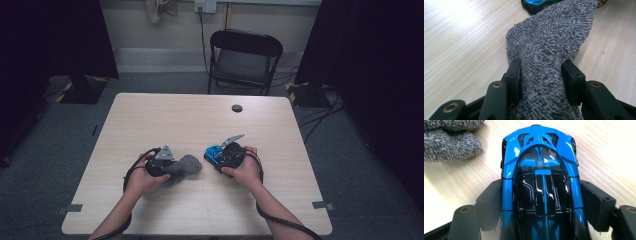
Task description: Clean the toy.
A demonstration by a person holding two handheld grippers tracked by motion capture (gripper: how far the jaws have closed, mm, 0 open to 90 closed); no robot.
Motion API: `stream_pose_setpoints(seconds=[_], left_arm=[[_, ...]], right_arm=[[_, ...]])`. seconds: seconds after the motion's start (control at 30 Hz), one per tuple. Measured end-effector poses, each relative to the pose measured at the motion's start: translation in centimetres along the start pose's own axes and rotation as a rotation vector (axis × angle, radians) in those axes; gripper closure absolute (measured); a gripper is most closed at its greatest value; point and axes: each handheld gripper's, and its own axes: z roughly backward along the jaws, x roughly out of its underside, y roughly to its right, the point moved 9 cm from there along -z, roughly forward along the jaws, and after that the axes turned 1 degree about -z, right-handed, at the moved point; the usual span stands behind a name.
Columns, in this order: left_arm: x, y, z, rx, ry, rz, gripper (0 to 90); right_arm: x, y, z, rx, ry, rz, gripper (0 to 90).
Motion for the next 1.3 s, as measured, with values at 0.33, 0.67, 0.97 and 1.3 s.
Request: stream_pose_setpoints(seconds=[0.33,0.67,0.97,1.3], left_arm=[[-0.1,-0.1,0.1,-0.006,0.005,0.008,56.6],[-0.8,-0.5,0.3,-0.022,0.025,0.029,62.3],[-2.3,-2.7,0.5,-0.093,0.046,0.102,67.2],[-5.0,-4.2,-1.4,-0.108,0.019,0.11,68.8]], right_arm=[[0.4,0.4,1.2,0.003,0.008,-0.007,26.3],[0.4,-0.1,2.6,-0.04,0.015,0.002,26.3],[0.4,-1.1,3.6,-0.063,0.014,0.037,26.3],[-0.4,-3.6,4.2,-0.119,0.037,0.087,26.3]])
